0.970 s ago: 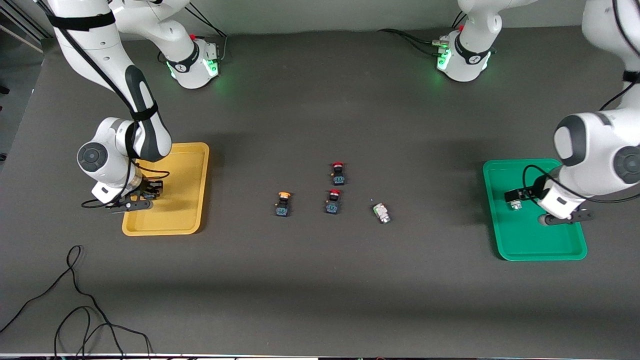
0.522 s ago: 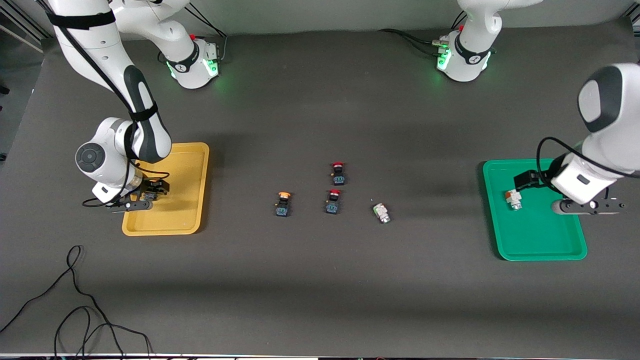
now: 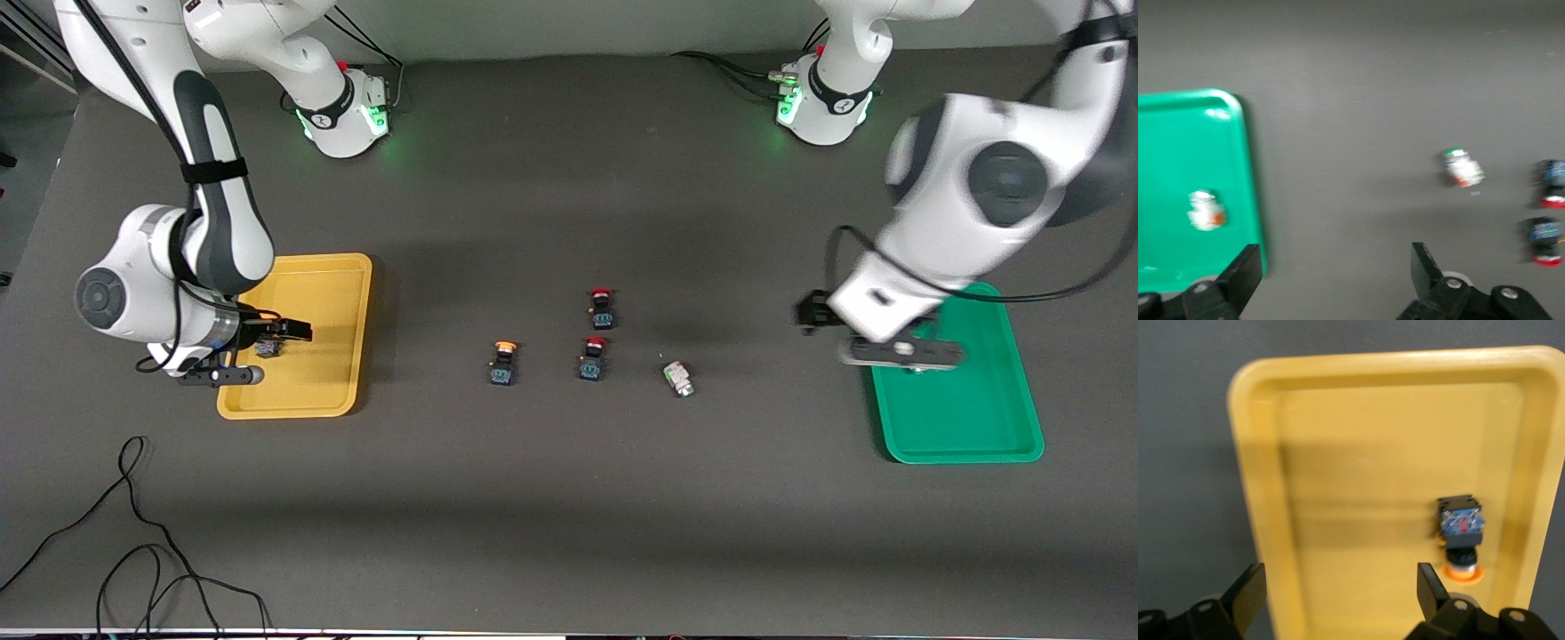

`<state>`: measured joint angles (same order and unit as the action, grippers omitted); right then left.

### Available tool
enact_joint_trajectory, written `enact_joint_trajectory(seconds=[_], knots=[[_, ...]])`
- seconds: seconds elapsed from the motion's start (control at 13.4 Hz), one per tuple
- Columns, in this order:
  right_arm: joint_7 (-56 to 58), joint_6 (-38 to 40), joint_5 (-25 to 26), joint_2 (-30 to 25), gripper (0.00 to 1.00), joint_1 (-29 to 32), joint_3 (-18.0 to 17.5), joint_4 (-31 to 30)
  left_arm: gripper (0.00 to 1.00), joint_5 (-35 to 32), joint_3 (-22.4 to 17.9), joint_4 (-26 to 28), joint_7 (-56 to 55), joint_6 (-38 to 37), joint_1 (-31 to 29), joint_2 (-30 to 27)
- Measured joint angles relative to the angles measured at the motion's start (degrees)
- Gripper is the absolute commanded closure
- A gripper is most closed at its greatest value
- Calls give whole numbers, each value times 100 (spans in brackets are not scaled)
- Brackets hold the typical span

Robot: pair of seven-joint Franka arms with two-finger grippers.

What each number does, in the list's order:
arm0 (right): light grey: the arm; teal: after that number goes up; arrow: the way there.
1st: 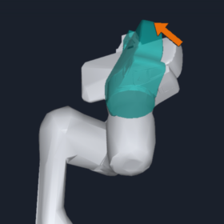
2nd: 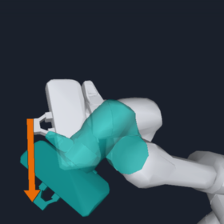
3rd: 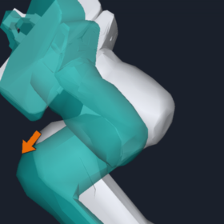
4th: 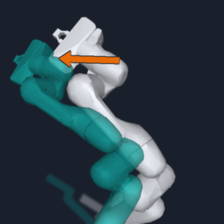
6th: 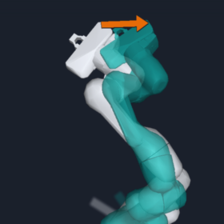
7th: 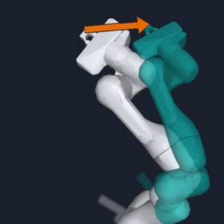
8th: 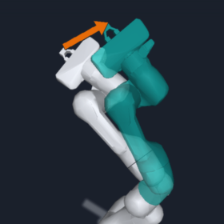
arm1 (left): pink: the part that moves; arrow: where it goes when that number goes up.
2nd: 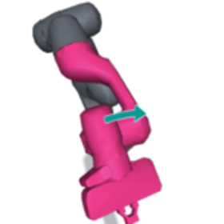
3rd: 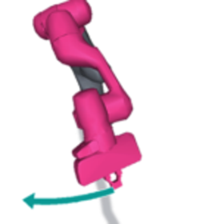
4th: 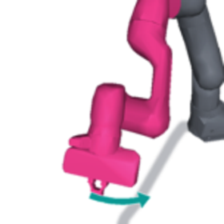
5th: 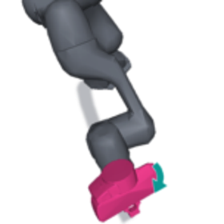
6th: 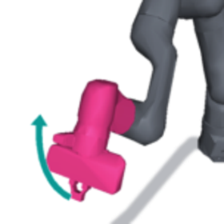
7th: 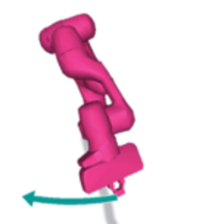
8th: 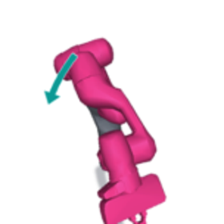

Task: Place green and yellow buttons in trays
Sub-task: 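Move the right gripper to the second yellow button while the left gripper reaches green, then grasp the second yellow button while the left gripper grasps the second green button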

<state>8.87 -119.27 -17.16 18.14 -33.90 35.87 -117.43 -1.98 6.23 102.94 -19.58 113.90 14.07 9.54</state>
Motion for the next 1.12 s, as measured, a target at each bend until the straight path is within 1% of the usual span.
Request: enact_joint_trajectory(seconds=[0.07, 0.22, 0.37, 0.45, 0.6, 0.75, 0.9, 1.12], knots=[[-285, 227, -4, -12, 0, -107, -8, 191, 1, -1, 8, 0, -612, 167, 327, 97], [-999, 362, -6, -5, 0, -463, -32, 428, 1, -7, 13, -5, -1866, 545, 818, 320], [-1852, 363, -7, 60, 0, -966, -55, 596, 1, -9, 14, -50, -2845, 765, 1057, 587], [-2260, 362, -8, 137, 0, -1214, -67, 704, 1, -9, 13, -100, -3106, 817, 1094, 725], [-2979, 357, -86, 409, 0, -1655, -91, 992, 1, -6, -22, -165, -3340, 993, 1095, 997], [-3457, 348, -492, 808, 0, -1968, -100, 1345, 1, -6, -65, -161, -3429, 1287, 1085, 1344], [-3736, 304, -919, 1265, 0, -2154, -105, 1710, 1, -6, -76, -162, -3455, 1651, 1080, 1780], [-3990, -5, -1207, 2012, 0, -2342, -124, 2220, 1, -7, -71, -176, -3458, 2201, 1084, 2446]])
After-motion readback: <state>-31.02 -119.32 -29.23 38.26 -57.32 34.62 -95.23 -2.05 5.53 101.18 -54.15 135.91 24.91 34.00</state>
